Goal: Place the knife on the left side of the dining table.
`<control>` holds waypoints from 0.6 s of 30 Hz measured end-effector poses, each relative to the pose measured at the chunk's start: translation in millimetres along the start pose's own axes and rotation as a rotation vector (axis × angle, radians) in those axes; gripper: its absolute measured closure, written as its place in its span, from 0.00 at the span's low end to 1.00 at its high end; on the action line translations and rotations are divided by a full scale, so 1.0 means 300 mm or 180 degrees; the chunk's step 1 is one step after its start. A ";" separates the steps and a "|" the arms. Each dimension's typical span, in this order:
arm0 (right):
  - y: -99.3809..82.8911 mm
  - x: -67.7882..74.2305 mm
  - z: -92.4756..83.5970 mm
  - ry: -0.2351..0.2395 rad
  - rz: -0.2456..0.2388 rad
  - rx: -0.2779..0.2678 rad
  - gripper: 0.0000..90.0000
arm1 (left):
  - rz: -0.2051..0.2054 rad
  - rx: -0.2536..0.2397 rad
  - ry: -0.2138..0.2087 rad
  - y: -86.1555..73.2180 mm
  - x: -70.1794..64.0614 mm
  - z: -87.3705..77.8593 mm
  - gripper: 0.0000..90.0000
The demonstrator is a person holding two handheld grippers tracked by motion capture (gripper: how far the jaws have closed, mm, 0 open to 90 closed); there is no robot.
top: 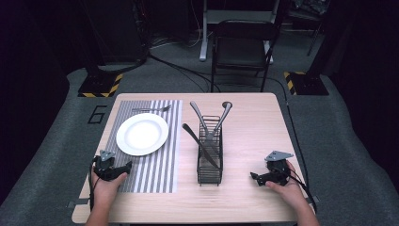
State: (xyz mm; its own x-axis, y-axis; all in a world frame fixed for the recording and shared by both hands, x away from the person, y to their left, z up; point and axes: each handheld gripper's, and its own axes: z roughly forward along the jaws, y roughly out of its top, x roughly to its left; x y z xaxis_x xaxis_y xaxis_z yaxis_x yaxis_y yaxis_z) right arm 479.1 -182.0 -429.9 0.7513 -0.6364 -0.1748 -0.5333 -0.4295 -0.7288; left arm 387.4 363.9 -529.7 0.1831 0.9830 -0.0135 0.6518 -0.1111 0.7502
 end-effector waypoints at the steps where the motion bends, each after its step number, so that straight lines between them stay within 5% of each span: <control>1: 0.000 -0.001 0.001 0.0004 -0.0009 -0.0007 0.00 | 0.0000 -0.0001 0.0000 0.000 0.000 0.000 0.19; 18: 0.001 -0.002 -0.001 0.0016 0.0000 0.0002 0.00 | -0.0022 -0.0022 0.0007 -0.001 0.005 -0.002 0.21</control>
State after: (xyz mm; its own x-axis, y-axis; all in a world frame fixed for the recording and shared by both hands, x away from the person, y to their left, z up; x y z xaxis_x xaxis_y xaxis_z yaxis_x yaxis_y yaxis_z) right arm 478.4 -182.1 -429.8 0.7493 -0.6397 -0.1713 -0.5330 -0.4291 -0.7292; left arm 387.0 365.4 -529.5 0.1769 0.9841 -0.0172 0.6479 -0.1033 0.7547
